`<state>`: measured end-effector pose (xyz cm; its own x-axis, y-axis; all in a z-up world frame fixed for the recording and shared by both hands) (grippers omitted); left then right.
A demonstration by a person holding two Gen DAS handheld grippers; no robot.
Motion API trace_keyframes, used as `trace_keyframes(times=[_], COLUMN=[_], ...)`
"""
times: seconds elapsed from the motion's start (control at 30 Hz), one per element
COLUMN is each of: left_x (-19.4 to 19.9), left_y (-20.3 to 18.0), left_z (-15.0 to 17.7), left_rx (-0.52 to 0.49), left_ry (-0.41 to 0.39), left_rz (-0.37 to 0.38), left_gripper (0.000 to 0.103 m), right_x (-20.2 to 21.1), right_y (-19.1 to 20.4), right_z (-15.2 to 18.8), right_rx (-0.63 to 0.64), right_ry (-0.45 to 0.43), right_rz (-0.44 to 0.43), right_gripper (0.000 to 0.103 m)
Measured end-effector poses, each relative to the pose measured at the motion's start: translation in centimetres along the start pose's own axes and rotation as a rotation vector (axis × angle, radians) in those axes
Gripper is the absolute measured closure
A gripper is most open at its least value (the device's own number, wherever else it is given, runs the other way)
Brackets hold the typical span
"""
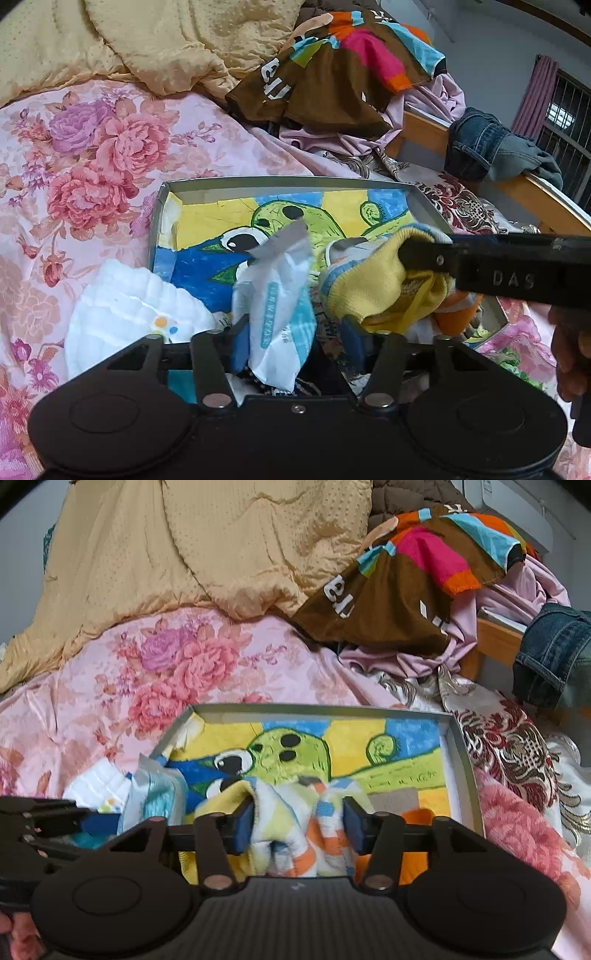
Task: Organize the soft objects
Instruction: 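Open the left tool to drop the wipes packet while the right tool releases the towel in the tray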
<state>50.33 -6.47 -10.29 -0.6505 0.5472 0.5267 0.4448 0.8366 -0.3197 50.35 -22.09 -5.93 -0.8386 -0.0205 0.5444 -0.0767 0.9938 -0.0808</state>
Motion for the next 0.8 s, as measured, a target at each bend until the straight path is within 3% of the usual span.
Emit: trace_keyframes(times=[0.13,0.37,0.8], left_x=[0.8,2.4,6.6], left_y=[-0.5,-0.4,-0.5], left_z=[-0.2,-0.5,0.0], left_rx=[-0.006,-0.005,0.035], left_ry=[-0.011,-0.024,-0.061], left_rz=[0.016,-0.010,-0.041], left_gripper=[0.034,0.025,0.021], right_x=[0.4,1.5,4.2], right_y=[-0.2,-0.5,-0.4], right_z=[0.2,0.3,0.9], right_rx=[0.017,0.017,0.033], right_ry=[-0.002,-0.003,0.012], right_rz=[0.008,0.005,0.006], right_gripper=[0.033,0.017,0.007])
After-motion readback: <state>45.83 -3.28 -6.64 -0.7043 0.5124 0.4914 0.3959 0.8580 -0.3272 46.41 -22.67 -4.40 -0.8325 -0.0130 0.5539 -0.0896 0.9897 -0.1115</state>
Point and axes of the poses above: each gripper's, at about its wrist camera, not at the fingertips, and x roughly against the way its jaws point, y to its left, z to its underside, the point moved 9 cm from there along -x, roughly the way its jaws point, and after that the axes turned 9 degrees about z, right-handed, at the moved point
